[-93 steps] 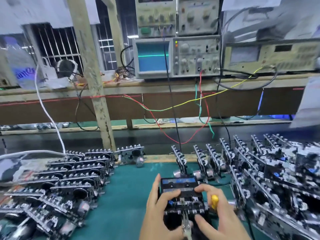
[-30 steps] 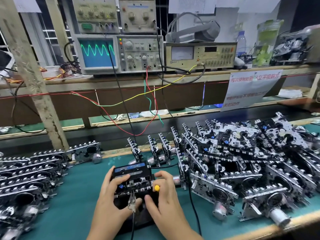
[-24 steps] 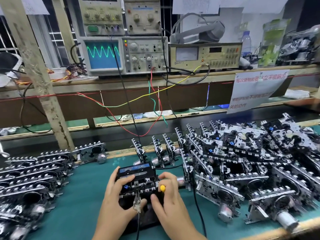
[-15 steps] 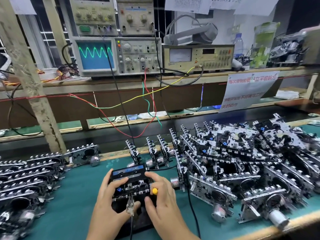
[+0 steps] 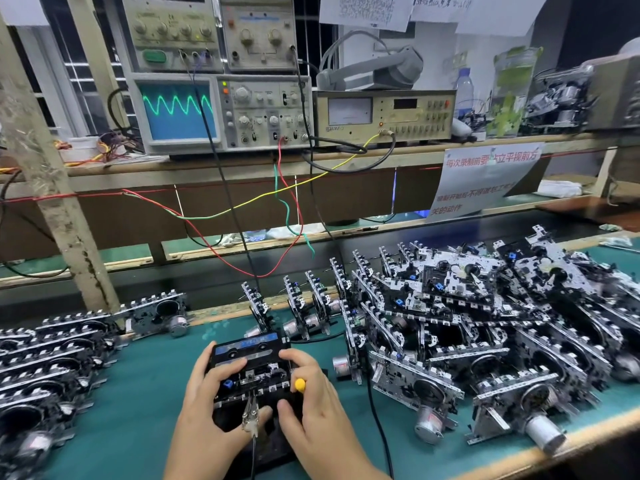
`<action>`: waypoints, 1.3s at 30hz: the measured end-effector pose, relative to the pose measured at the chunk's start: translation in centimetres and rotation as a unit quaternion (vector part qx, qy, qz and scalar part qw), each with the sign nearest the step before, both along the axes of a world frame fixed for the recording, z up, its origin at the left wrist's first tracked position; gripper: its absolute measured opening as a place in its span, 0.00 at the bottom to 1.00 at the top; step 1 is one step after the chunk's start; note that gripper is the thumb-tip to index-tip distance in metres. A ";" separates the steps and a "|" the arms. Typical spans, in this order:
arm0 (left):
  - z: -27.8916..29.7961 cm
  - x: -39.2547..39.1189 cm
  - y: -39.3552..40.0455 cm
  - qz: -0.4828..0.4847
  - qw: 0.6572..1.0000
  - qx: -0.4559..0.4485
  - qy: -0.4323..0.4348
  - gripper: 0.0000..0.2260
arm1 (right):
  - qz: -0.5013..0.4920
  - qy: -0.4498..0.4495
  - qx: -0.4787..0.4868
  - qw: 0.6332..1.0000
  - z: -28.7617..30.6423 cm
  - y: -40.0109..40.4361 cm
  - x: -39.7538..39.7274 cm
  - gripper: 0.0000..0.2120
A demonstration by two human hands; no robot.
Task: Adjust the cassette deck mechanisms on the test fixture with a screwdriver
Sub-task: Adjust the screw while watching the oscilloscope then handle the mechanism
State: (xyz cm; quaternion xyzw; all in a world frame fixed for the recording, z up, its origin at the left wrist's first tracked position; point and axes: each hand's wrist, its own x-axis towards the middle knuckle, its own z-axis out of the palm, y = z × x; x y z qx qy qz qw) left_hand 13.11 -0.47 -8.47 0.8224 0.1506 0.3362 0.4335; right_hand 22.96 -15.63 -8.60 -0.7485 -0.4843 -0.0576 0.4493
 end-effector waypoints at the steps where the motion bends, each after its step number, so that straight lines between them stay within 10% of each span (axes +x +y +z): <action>1: 0.0 0.0 0.0 -0.001 1.000 -0.001 0.001 0.35 | 0.001 0.000 0.001 1.000 0.1 0.0 0.0 0.13; 39: 0.9 -0.7 0.2 -0.008 1.000 0.012 0.024 0.34 | -0.030 0.047 0.038 0.998 1.2 0.3 -0.1 0.20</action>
